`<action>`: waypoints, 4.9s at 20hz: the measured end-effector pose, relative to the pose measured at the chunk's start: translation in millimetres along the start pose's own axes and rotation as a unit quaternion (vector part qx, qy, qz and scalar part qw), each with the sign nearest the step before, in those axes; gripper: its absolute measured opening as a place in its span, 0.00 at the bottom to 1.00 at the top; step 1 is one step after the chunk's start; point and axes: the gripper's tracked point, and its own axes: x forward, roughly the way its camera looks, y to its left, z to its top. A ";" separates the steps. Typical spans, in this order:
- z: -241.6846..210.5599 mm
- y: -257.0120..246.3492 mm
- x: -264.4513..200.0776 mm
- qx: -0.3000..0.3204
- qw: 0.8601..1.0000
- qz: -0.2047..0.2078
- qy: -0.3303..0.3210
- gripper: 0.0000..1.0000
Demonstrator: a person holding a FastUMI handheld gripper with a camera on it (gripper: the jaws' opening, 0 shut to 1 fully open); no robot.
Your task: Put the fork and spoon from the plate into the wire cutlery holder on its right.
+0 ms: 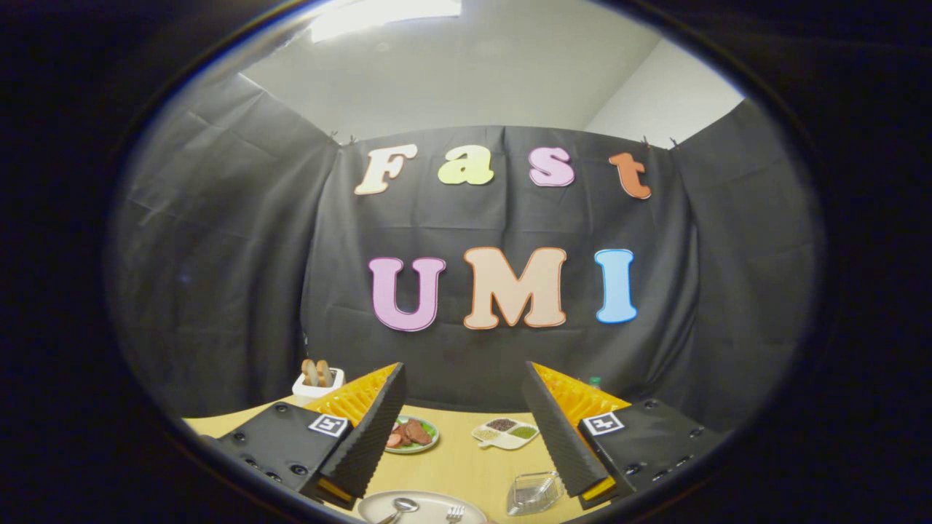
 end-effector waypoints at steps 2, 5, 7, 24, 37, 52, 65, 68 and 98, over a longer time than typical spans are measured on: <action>-3.0 1.6 -0.8 0.000 1.000 0.002 0.004 1.00; -9.0 6.3 0.2 -0.006 1.000 0.008 0.012 1.00; -17.6 9.9 1.2 -0.007 1.000 0.013 0.022 1.00; -135.8 22.4 -5.1 -0.039 0.985 0.031 0.163 1.00; -248.4 9.2 -28.8 -0.046 0.952 0.023 0.301 1.00; -355.7 16.8 -68.1 -0.053 0.890 0.039 0.451 1.00; -387.4 13.2 -92.2 -0.072 0.849 0.039 0.522 0.62; -389.1 15.6 -95.5 -0.068 0.842 0.041 0.534 0.42; -316.3 -27.6 -65.4 -0.073 0.816 0.085 0.567 0.04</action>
